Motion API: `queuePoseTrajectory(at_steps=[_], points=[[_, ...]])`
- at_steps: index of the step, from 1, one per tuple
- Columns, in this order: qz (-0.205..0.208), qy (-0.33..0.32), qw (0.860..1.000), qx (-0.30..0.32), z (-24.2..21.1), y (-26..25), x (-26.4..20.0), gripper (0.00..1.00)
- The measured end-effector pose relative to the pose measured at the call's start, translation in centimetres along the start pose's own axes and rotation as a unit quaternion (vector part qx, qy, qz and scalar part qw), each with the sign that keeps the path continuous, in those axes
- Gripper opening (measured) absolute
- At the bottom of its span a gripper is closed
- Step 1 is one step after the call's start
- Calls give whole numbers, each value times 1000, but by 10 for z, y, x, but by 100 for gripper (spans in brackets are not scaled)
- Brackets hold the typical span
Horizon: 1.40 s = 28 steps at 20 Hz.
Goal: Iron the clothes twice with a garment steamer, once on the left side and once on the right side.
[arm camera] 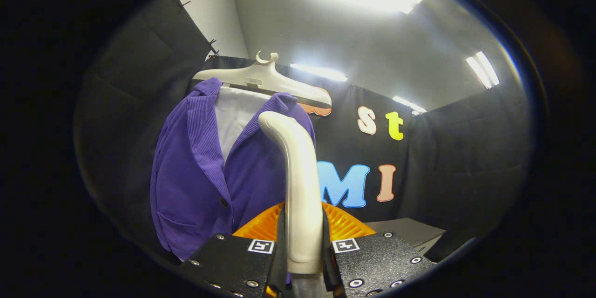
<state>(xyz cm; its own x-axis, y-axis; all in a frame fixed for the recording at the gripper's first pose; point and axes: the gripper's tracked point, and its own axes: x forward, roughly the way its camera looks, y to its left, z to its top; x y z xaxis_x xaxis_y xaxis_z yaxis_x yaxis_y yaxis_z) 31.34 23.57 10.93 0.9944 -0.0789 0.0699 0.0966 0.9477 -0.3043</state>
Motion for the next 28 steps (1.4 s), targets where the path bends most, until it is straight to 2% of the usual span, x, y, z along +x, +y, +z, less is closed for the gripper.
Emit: queuePoseTrajectory(at_steps=[11,19,28], points=[[24,44,998,-33,-54,20,-18,31],[44,103,991,-69,-127,20,-46,31],[66,154,982,-81,-204,29,-76,31]])
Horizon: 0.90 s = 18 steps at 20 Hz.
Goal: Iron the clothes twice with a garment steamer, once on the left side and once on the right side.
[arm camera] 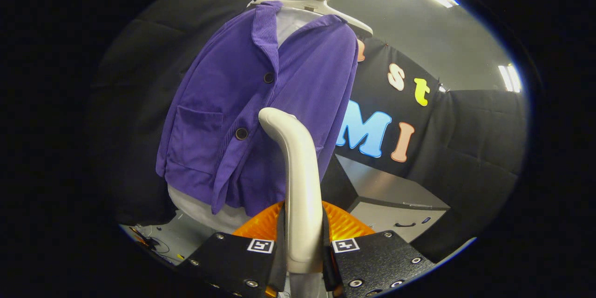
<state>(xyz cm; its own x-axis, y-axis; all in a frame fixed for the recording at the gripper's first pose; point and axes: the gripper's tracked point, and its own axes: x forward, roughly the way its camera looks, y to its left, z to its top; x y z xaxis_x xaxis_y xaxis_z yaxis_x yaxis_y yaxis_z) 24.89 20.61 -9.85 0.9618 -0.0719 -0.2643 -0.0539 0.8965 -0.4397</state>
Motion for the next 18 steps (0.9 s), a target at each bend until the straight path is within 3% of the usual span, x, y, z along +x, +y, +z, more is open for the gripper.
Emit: queuePoseTrajectory(at_steps=[7,18], points=[[9,26,1000,-11,-49,8,-1,31],[76,104,992,-13,-128,34,-14,31]])
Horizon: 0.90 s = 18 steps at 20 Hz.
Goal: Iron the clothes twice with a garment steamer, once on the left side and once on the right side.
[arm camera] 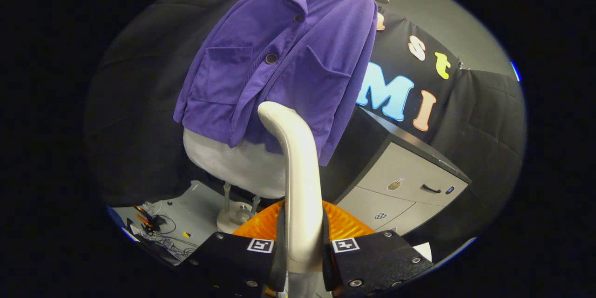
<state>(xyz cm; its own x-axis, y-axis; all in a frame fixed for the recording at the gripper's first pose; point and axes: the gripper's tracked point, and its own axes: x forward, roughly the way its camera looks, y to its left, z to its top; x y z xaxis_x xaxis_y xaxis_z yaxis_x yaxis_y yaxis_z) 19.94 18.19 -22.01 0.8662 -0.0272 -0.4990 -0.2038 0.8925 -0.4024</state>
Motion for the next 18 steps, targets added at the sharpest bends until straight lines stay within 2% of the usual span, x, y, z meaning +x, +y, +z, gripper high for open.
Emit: queuePoseTrajectory(at_steps=[3,7,10,13,18], points=[[28,15,999,4,-13,2,-10,31],[42,-6,999,19,15,-6,-36,31],[54,-56,996,32,70,-4,-62,31],[71,-123,990,16,125,3,-92,31],[59,-208,976,-4,214,10,-108,30]])
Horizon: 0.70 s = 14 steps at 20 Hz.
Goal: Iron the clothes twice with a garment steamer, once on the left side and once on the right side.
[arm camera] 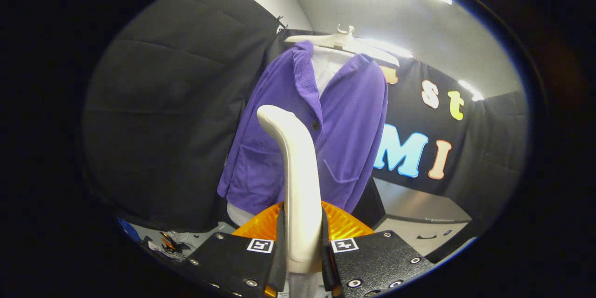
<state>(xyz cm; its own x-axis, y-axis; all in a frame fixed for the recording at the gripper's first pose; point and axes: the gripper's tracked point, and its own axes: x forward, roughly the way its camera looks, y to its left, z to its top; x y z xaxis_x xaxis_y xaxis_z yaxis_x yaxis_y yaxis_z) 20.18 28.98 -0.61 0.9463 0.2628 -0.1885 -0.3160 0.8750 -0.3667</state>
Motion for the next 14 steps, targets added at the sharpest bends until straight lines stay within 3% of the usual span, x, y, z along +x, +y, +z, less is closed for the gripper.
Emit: queuePoseTrajectory(at_steps=[8,14], points=[[-52,-101,993,-24,106,4,47,30],[-81,-133,987,-43,150,12,76,30]])
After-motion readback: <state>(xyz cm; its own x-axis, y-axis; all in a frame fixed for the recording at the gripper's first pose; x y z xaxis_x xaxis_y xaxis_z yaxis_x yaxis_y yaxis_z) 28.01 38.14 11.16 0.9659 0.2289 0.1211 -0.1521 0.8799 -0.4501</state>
